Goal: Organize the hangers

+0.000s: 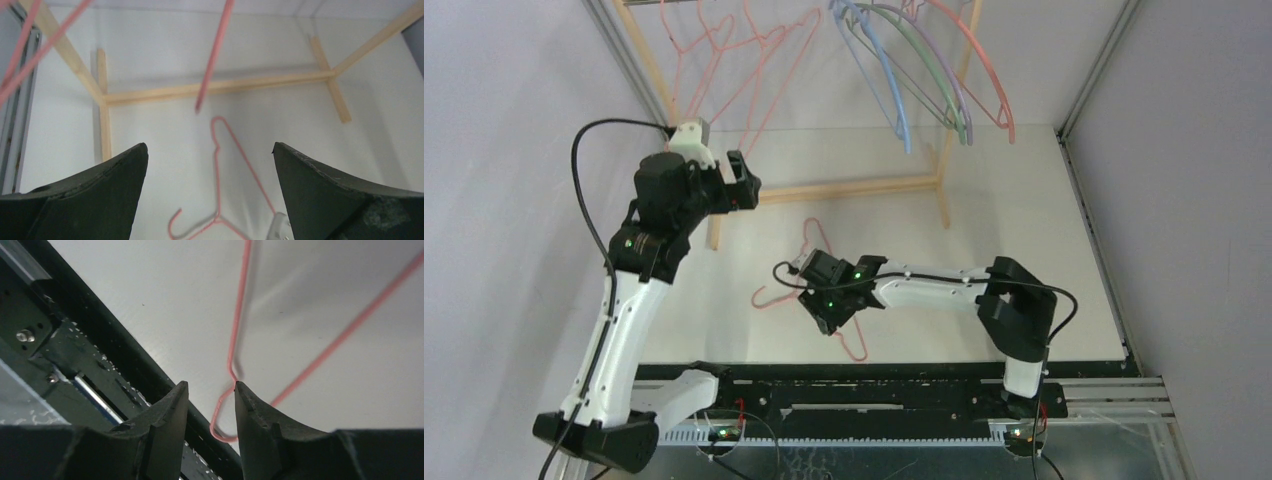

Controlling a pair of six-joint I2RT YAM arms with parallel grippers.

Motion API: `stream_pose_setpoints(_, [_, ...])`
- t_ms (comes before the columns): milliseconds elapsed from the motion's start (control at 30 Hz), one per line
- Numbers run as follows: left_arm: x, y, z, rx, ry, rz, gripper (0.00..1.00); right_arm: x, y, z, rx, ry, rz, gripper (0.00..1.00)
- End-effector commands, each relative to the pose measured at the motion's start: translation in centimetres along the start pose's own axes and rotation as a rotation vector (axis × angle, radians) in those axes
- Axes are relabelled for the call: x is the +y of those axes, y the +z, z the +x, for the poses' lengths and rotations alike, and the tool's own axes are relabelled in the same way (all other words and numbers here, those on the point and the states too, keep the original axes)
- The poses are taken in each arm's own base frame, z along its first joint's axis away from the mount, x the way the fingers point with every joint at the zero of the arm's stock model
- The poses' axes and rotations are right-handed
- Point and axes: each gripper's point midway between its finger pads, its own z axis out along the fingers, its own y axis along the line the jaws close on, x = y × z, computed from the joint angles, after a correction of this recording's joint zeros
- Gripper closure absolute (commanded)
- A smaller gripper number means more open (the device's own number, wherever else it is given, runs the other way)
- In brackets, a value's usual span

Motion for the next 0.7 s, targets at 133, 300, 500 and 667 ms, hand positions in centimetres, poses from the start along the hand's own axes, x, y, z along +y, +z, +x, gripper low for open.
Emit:
stream_pose_setpoints(133, [0.9,-4.0,4.8,0.063,-0.007,0.002,0.01,0.1,3.8,1.1,-0.014,0.014,0.102,0.54])
stream_pose_setpoints(300, [0.7,-5.1,6.2,0.063,-0.032,0.023,0.01,-2.1,4.2,0.9,-0.041,-0.002,0.232,0.54])
stream_pose_setpoints(500, [1.0,-5.6,8.5,0.081,-0.058,0.024,0.01,-2.7,4.7,1.0,-0.034,-0.032,0.256,0.55])
stream_pose_setpoints(667, [1.2,-5.8,9.8,0.096,-0.067,0.021,0.01,-2.3,3.8,0.5,-0.028,-0.040,0.246,0.56])
